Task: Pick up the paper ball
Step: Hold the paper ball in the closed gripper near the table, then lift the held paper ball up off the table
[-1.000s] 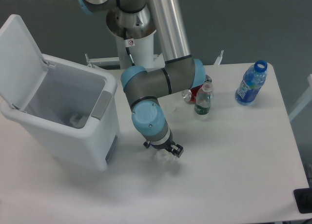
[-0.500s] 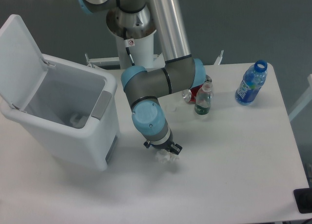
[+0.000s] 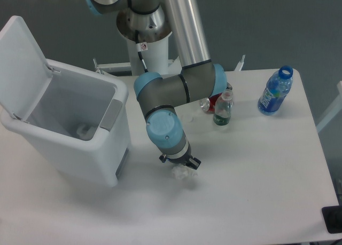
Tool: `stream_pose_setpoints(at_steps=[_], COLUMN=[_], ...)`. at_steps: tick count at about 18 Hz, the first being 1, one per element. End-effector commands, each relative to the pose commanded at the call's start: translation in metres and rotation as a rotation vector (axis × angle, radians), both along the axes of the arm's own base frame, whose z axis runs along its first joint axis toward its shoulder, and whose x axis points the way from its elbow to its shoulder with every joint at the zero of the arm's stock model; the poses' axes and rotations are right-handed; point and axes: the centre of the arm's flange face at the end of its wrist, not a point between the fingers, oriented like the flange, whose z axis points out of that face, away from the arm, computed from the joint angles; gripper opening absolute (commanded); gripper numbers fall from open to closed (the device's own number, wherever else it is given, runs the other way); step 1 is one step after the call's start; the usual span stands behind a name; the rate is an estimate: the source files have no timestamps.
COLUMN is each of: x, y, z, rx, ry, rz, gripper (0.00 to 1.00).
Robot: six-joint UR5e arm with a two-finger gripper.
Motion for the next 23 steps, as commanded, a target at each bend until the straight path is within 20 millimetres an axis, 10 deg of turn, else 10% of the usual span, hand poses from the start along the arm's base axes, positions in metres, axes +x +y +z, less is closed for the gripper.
stream_pose_setpoints(at_steps=[11, 23], x=[-0.013, -0.015], y=[-0.010, -0.074], z=[0.105, 0.200], rx=[0.241, 0.353], ry=[0.008, -0.079], rz=[0.034, -0.051], gripper=[0.00, 0.00])
